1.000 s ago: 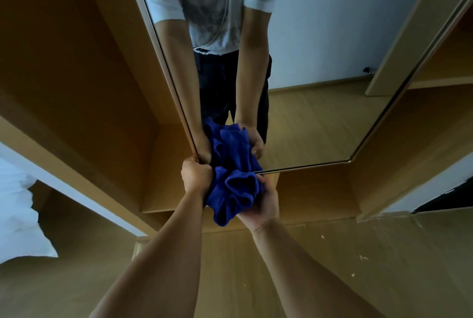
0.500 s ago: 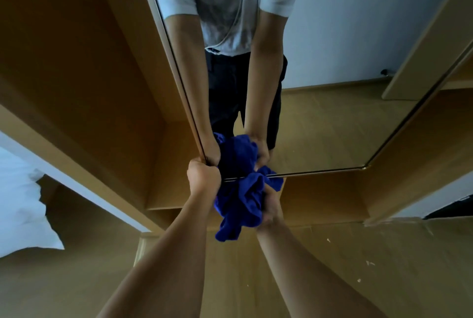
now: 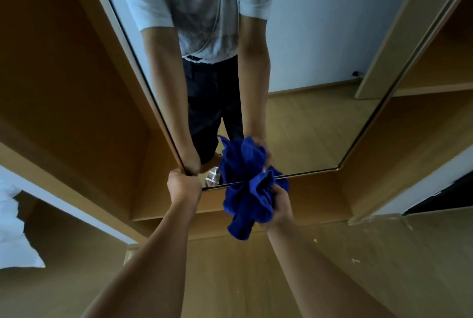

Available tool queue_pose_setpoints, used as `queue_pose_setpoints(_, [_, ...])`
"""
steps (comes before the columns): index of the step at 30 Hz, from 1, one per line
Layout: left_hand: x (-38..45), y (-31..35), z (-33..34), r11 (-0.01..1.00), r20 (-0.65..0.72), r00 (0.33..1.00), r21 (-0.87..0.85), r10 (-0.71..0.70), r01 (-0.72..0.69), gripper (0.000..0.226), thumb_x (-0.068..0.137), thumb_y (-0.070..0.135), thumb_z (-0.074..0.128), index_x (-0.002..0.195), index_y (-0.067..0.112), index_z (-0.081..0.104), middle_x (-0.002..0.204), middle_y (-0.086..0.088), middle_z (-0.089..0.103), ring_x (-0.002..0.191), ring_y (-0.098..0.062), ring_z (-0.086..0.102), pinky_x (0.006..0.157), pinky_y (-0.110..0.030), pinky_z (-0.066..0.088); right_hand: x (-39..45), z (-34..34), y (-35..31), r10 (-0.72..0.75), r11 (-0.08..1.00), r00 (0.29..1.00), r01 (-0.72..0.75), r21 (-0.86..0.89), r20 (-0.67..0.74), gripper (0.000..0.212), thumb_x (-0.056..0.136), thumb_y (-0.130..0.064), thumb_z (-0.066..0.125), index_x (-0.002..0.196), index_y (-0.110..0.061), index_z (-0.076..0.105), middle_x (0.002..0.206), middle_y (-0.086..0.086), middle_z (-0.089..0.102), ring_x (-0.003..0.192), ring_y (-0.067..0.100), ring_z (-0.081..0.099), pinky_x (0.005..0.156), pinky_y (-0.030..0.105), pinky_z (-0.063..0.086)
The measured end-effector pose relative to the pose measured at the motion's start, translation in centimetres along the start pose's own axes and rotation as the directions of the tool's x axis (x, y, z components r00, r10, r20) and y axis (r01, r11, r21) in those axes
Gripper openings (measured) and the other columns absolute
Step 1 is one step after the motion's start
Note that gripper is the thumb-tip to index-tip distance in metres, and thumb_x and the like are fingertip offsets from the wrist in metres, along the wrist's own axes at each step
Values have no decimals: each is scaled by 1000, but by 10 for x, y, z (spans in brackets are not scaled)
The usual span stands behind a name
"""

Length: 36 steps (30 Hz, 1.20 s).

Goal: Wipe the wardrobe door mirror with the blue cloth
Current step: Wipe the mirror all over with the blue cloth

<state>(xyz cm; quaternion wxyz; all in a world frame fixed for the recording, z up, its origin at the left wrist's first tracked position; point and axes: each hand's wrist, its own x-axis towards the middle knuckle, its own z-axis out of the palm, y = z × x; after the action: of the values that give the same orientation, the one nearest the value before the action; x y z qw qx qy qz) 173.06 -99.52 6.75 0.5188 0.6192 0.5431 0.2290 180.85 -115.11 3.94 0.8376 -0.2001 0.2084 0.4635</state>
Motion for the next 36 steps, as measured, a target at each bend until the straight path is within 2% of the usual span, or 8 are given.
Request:
queue_pose_setpoints(6, [2, 0, 3, 999, -20, 999, -1, -46, 46, 32, 82, -9, 40, 89, 22, 40, 76, 6, 47, 65, -7, 43, 63, -24, 37, -11, -10, -31, -166, 986, 972, 167, -13, -163, 21, 87, -16, 48, 98, -8, 64, 93, 14, 67, 85, 30, 62, 75, 37, 50])
queue_pose_setpoints(10, [1, 4, 3, 999, -43, 999, 33, -11, 12, 31, 81, -11, 43, 102, 10, 51, 80, -2, 55, 69, -18, 52, 59, -23, 38, -27, -22, -83, -380, 924, 892, 380, -49, -245, 22, 96, -18, 42, 100, -14, 63, 83, 10, 71, 67, 26, 71, 57, 31, 57])
queue_pose_setpoints(13, [-2, 7, 4, 999, -54, 998, 34, -23, 25, 36, 81, -12, 44, 110, 7, 52, 79, -1, 53, 79, -24, 53, 74, -29, 39, -39, -28, -118, -444, 895, 846, 433, -107, -296, 22, 98, -20, 40, 98, -22, 62, 94, 7, 68, 85, 27, 65, 63, 35, 52])
queue_pose_setpoints(17, [-3, 11, 1, 997, -50, 998, 63, -45, 48, 37, 82, -12, 45, 114, 4, 53, 98, -15, 60, 88, -28, 53, 77, -31, 40, -49, -19, -144, -389, 921, 853, 362, -141, -349, 22, 98, -19, 40, 91, -18, 60, 94, 8, 63, 85, 25, 59, 68, 37, 45])
queue_pose_setpoints(23, [-16, 22, -8, 996, -1, 999, 87, -35, 35, 52, 79, -14, 44, 128, 4, 49, 113, -21, 60, 102, -34, 56, 83, -36, 45, -68, 2, -161, -432, 817, 800, 151, -556, -417, 14, 83, -6, 55, 96, -9, 56, 97, 11, 63, 83, 30, 59, 84, 41, 47])
queue_pose_setpoints(26, [-26, 48, -16, 998, -8, 1000, 57, -13, 13, 54, 81, -11, 46, 132, 6, 46, 118, -20, 59, 108, -37, 55, 91, -43, 47, -84, 27, -179, -494, 726, 772, 111, -679, -401, 12, 78, 2, 53, 86, -6, 54, 88, 10, 60, 75, 29, 56, 72, 37, 46])
queue_pose_setpoints(32, [-39, 119, -44, 997, -28, 996, -5, 82, -83, 50, 81, -11, 47, 129, 4, 49, 111, -22, 61, 103, -40, 57, 91, -48, 48, -131, 97, -202, -529, 636, 782, 106, -764, -331, 15, 75, 1, 52, 88, -5, 57, 92, 12, 59, 83, 33, 56, 76, 40, 45])
queue_pose_setpoints(36, [-48, 165, -63, 984, -27, 985, -52, 169, -171, 53, 80, -12, 44, 127, 10, 52, 96, -16, 61, 83, -32, 58, 70, -37, 49, -163, 127, -209, -525, 586, 822, 163, -794, -219, 11, 76, 1, 49, 80, -6, 56, 91, 11, 59, 75, 31, 56, 68, 36, 44])
